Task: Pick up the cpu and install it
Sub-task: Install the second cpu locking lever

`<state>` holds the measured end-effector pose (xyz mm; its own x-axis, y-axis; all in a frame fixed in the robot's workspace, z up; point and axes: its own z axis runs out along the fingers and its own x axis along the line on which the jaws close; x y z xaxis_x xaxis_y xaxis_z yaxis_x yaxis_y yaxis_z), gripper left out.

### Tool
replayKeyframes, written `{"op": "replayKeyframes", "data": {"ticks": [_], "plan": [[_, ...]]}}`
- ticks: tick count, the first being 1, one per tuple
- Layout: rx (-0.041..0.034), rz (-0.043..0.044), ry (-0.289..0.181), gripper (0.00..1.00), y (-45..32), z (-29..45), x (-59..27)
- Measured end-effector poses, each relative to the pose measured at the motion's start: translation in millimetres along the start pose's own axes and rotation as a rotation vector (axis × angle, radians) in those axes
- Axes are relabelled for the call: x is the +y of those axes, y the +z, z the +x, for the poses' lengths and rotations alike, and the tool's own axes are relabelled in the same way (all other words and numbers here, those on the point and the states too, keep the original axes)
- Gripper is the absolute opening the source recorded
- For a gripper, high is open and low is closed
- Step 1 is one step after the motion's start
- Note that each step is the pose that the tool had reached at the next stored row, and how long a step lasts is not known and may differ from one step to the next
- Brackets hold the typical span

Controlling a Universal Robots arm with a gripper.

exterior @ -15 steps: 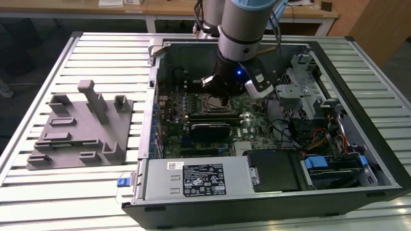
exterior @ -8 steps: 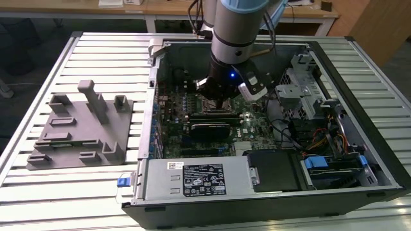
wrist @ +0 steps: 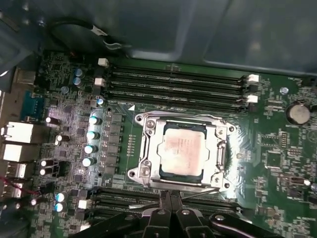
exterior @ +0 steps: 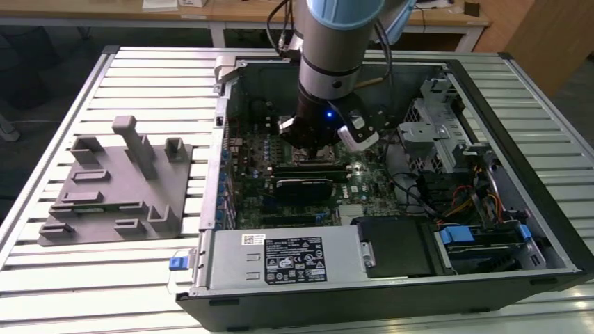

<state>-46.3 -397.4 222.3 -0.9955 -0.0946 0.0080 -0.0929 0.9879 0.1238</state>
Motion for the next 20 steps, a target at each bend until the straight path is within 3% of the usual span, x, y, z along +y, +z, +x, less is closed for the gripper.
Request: {"op": "replayKeyframes", "data": {"ticks": [9,13,20], "plan": [[-0.0027,-0.0301,-0.001,0.11,11.7,4.2,-2.9],[-0.0051,-0.0556,-0.002,0.11,13.9,6.7,-7.2],[-0.0058,-0.0628,-0.002,0.11,13.9,13.8,-14.6]]}}
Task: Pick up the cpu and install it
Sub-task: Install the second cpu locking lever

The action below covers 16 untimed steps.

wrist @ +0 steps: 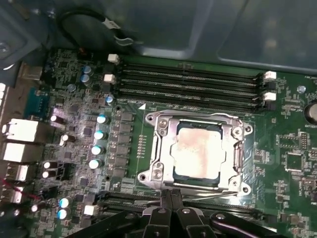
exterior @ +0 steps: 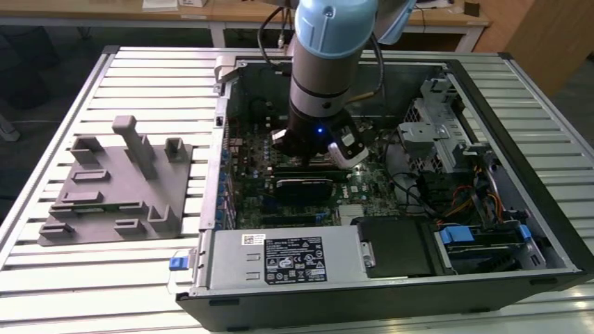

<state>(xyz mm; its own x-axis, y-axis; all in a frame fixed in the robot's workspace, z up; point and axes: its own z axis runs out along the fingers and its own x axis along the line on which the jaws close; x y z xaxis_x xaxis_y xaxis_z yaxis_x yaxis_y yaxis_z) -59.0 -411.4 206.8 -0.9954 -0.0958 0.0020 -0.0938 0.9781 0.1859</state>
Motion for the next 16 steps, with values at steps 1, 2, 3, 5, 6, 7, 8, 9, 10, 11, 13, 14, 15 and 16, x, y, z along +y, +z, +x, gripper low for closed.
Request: {"op": "replayKeyframes", "data": {"ticks": [1,2,3,5,6,7,8,9,10,11,13,14,15,16], "plan": [[-0.0001,-0.0012,0.000,0.11,0.0,1.2,-0.8],[-0.0003,-0.0027,0.000,0.11,0.1,2.3,-1.4],[-0.0005,-0.0048,0.000,0.11,0.4,3.3,-1.9],[-0.0008,-0.0100,-0.001,0.11,1.0,5.2,-2.4],[-0.0011,-0.0138,-0.001,0.11,1.6,6.1,-2.6],[-0.0015,-0.0174,-0.001,0.11,2.3,6.8,-2.8],[-0.0019,-0.0211,-0.001,0.11,3.2,7.2,-2.9],[-0.0021,-0.0244,-0.002,0.11,4.1,7.4,-3.0],[-0.0024,-0.0275,-0.002,0.11,5.1,7.5,-3.2],[-0.0027,-0.0308,-0.002,0.11,6.0,7.6,-3.4],[-0.0032,-0.0365,-0.002,0.11,8.0,7.7,-3.8],[-0.0035,-0.0393,-0.002,0.11,8.8,7.7,-4.0],[-0.0037,-0.0414,-0.002,0.11,9.2,7.8,-4.0],[-0.0038,-0.0426,-0.002,0.11,9.3,8.1,-4.2]]}}
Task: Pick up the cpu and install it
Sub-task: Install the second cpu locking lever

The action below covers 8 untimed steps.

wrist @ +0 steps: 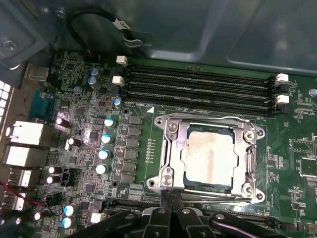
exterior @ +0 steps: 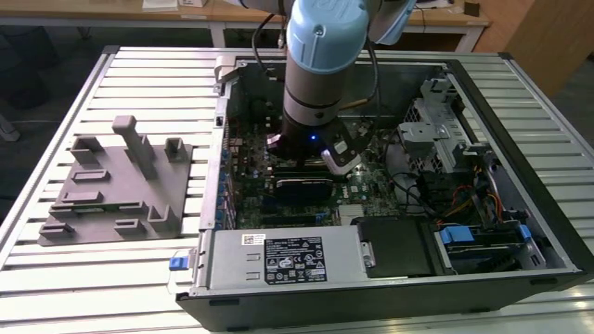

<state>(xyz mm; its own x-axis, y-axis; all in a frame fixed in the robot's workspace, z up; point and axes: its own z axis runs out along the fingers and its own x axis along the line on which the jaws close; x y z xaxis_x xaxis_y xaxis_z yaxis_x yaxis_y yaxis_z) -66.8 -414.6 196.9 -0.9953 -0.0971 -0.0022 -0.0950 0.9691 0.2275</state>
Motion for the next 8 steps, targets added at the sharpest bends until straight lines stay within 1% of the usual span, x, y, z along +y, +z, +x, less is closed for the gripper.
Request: {"op": "replayKeyframes", "data": {"ticks": [5,8], "plan": [[-0.0003,-0.0048,0.000,0.11,-0.4,2.6,-2.4],[-0.0008,-0.0096,-0.001,0.11,-0.7,4.1,-4.0]]}}
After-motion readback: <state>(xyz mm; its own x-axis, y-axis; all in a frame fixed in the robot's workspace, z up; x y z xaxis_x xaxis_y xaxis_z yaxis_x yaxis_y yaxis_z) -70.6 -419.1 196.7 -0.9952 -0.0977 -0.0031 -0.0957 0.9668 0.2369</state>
